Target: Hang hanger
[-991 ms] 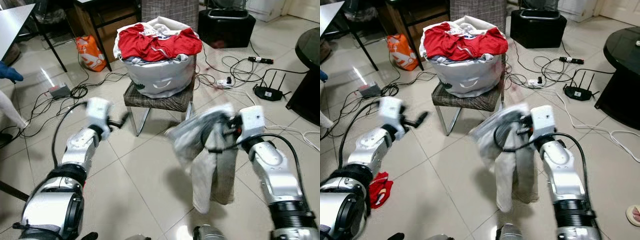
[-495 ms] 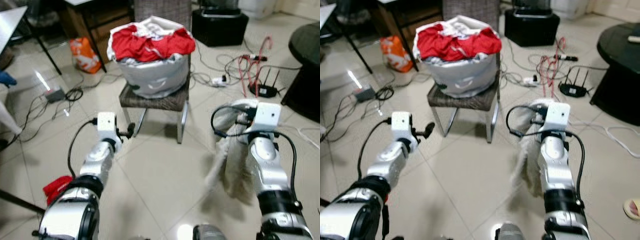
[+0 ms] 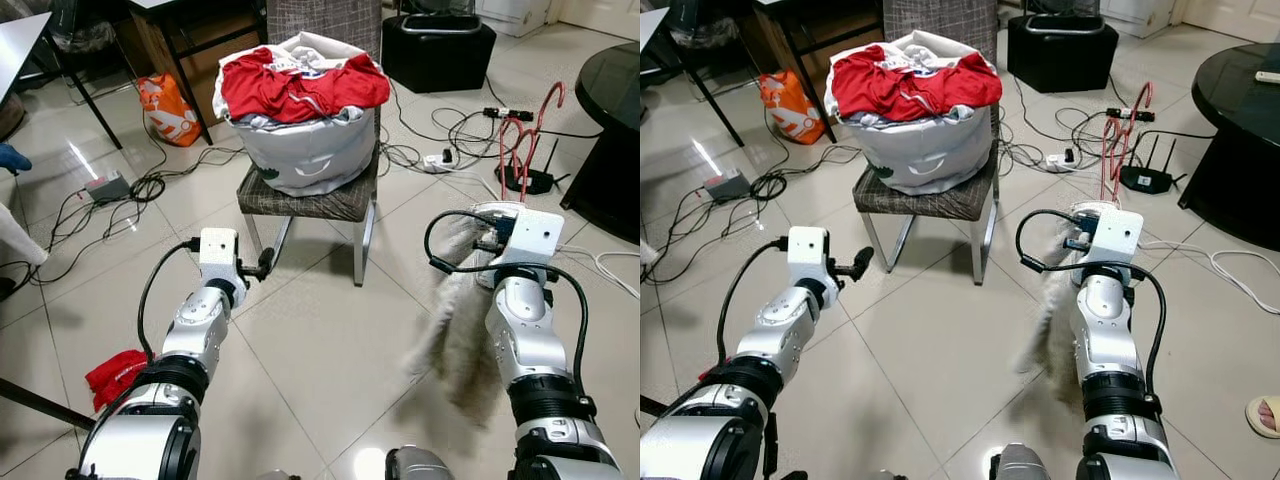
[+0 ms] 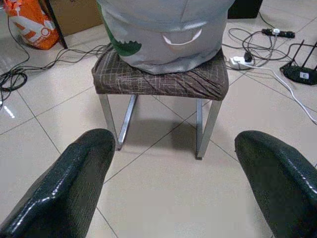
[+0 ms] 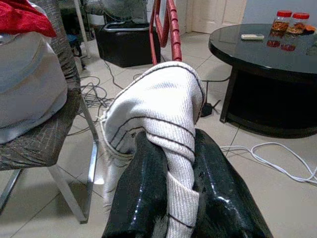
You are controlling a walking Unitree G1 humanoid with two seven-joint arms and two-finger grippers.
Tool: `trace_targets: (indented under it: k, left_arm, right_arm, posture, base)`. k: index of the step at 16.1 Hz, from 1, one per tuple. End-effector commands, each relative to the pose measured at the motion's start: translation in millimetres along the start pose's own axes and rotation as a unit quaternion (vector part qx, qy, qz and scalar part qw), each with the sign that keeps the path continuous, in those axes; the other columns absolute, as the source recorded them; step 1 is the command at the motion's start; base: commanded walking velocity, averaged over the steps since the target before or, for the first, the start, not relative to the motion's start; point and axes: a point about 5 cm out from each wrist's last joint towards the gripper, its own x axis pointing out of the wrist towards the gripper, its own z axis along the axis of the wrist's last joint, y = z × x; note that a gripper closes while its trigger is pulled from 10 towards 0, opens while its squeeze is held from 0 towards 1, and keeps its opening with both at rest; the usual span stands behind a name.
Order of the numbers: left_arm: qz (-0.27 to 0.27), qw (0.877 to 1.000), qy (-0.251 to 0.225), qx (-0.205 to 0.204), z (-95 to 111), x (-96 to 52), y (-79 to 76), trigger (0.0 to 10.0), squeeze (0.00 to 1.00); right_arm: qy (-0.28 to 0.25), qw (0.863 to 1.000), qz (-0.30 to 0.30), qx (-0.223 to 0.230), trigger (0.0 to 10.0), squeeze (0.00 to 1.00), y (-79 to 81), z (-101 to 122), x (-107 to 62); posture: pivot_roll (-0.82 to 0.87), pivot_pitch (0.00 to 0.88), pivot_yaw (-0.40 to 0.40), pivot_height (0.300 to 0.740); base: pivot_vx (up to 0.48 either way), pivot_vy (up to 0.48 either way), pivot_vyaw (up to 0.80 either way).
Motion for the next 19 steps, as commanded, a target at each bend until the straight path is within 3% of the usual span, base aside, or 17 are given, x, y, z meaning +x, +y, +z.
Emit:
trace_targets:
  k: [1,4,9,11,12,13,15,19]
  left_arm:
    - [0.009,1.000,-0.006,0.006,1.1,-1.3,3.7,10.0,0.00]
    - [0.019,0.999,-0.039,-0.010,9.2,-1.2,2.9,10.0,0.00]
    - [0.015,0.999,-0.043,-0.019,9.4,-0.6,-2.6,10.0,0.00]
    - [0.021,0.998,-0.048,-0.041,9.6,-0.7,-3.0,10.0,0.00]
    - [0.034,0.991,-0.081,-0.097,19.5,-0.4,-2.1,10.0,0.00]
    - [0.038,0.985,-0.118,-0.119,33.9,0.0,-3.3,10.0,0.00]
    - [0.016,0.982,-0.161,-0.097,62.1,3.8,-11.0,10.0,0.00]
    - [0.003,0.982,-0.162,-0.100,66.7,5.9,-16.9,10.0,0.00]
  right_arm:
    - [-0.048,0.999,0.016,0.018,10.0,0.00,8.3,19.3,2.5]
    - [-0.056,0.998,0.014,0.034,10.0,0.00,4.0,21.6,2.9]
    - [-0.051,0.998,0.023,0.028,10.0,0.00,10.2,21.1,4.4]
    - [-0.052,0.998,0.028,0.027,10.0,0.00,10.2,21.2,4.6]
    - [-0.082,0.996,0.033,0.022,10.0,0.00,8.0,31.7,5.4]
    - [-0.120,0.992,0.035,0.020,10.0,0.00,4.7,46.2,5.7]
    - [-0.156,0.987,0.043,0.019,10.0,0.00,2.3,64.2,6.3]
    - [-0.145,0.988,0.045,0.027,10.0,0.00,5.3,63.5,8.7]
  posture:
    - [-0.21,0.000,0.131,0.740]
    - [-0.21,0.000,0.126,0.740]
    - [-0.20,0.000,0.123,0.740]
    - [-0.20,0.000,0.120,0.740]
    - [-0.21,0.000,0.120,0.740]
    - [-0.21,0.000,0.118,0.740]
    - [-0.20,0.000,0.114,0.740]
    - [-0.21,0.000,0.123,0.740]
  base:
    - [0.000,0.000,0.00]
    - [0.000,0.000,0.00]
    - [0.000,0.000,0.00]
    - [0.000,0.000,0.00]
    - [0.000,0.000,0.00]
    - [0.000,0.000,0.00]
    - [0.000,0.000,0.00]
    - [0.000,0.000,0.00]
